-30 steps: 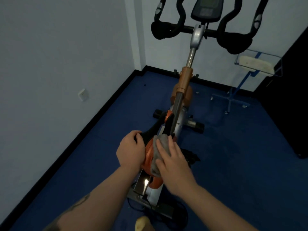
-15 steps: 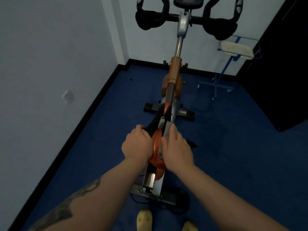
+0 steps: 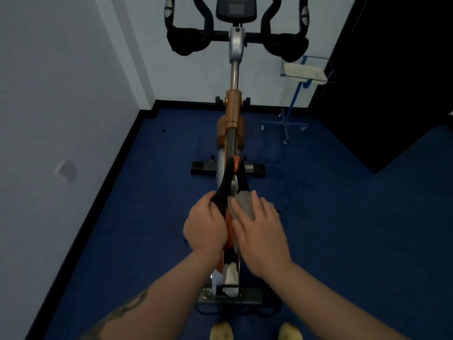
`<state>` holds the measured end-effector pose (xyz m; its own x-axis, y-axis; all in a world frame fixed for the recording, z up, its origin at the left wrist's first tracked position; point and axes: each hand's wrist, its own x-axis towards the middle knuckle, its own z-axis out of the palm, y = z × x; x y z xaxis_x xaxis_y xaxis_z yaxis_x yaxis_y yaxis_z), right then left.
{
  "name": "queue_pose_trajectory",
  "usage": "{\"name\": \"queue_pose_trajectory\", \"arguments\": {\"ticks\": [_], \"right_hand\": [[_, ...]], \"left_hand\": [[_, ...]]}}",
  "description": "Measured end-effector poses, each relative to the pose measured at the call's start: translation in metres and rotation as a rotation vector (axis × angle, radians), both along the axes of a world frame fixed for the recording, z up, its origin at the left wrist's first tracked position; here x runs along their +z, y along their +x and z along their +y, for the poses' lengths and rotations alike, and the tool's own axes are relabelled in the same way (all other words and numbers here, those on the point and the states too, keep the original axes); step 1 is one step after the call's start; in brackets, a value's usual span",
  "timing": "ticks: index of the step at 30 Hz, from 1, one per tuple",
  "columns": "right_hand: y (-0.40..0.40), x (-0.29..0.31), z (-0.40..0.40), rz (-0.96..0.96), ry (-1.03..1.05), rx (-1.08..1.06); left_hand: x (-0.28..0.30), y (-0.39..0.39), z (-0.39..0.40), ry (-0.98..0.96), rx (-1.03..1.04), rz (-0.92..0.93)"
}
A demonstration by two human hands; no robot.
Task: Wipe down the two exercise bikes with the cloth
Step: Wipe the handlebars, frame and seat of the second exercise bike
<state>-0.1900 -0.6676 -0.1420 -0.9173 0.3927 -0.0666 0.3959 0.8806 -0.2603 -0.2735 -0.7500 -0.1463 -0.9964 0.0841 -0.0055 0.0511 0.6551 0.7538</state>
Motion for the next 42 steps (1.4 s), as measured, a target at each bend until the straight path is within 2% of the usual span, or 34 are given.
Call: {"name": "queue_pose_trajectory", "arguments": {"ticks": [3,7,10,12,15,18,22,25,29,33,39,42], "right_hand": [[0.006,0.004,0.002,-0.027,-0.009,0.019],[-0.035,0.006,0.009,-0.061,-0.09,-0.097],[-0.017,-0.001,-0.005,0.001,0.039,-0.078],[0.004,-0.001,-0.009,-0.014,0.053,-0.018],[-0.009,0.004,0.007,-0.019,-0.04,-0.031],[-0.03,0.002,0.01,-0.003,-0.126,-0.134],[0.002,-0.005,-0.014,0.04,0.019,-0.139],[-0.004,-0.002,0.001,0.012,-0.035,-0.11],[-0.039,0.002,0.015,0.013,-0.16,-0.19],[-0.001,0.002,-0.006,0.006,-0.017,-0.111],[-0.032,0.003,0.017,0.008,-0.184,-0.166],[-0.003,0.001,0.001,0.072,-0.074,-0.13]], "left_hand": [[0.001,0.002,0.0,0.04,0.002,0.018],[-0.004,0.001,-0.001,0.05,-0.005,0.04],[-0.006,-0.001,-0.001,0.074,-0.032,0.069],[-0.006,-0.001,-0.001,0.081,-0.048,0.087],[-0.005,-0.002,-0.002,0.037,-0.084,0.095],[-0.005,-0.003,-0.003,0.012,-0.114,0.105],[-0.006,-0.003,-0.003,0.025,-0.129,0.105],[-0.005,-0.003,-0.003,0.007,-0.143,0.107],[0.0,-0.006,-0.003,-0.096,-0.199,0.061],[-0.001,-0.013,-0.006,-0.124,-0.31,0.033],[-0.008,-0.017,-0.013,-0.085,-0.417,0.093],[-0.011,-0.016,-0.016,-0.069,-0.419,0.113]]}}
